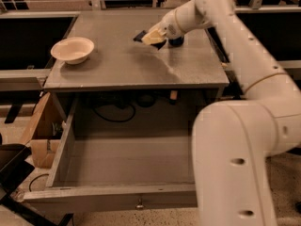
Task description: Place rxbar blueberry into top drawer
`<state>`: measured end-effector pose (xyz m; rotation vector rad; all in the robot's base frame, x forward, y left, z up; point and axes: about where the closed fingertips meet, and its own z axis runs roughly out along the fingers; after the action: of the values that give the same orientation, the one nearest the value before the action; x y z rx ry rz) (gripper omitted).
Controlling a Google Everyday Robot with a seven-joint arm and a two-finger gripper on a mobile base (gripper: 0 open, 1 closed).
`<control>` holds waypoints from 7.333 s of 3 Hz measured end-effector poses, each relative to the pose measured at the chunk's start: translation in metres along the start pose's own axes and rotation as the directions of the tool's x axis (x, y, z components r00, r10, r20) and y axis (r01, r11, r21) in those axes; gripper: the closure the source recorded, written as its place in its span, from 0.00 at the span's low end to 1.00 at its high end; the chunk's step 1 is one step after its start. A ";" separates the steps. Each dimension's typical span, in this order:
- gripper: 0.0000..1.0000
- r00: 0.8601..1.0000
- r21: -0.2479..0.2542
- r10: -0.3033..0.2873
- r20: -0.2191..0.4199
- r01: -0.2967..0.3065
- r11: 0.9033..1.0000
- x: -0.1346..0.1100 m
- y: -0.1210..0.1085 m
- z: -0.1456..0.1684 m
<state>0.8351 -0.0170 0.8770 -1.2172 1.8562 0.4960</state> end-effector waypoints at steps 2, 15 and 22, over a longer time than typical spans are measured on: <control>1.00 0.990 0.036 -0.092 0.110 0.088 0.995 -0.039 0.033 -0.125; 0.58 0.959 -0.393 -0.275 -0.066 0.228 0.891 0.253 0.265 -0.005; 0.00 0.845 -0.276 -0.534 0.021 0.518 0.810 0.194 0.272 -0.195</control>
Offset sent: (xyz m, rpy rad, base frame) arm -0.1481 -0.0941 0.1421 0.1060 -0.1847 0.0545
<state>0.4762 -0.1386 0.7988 -1.8753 1.4257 0.4099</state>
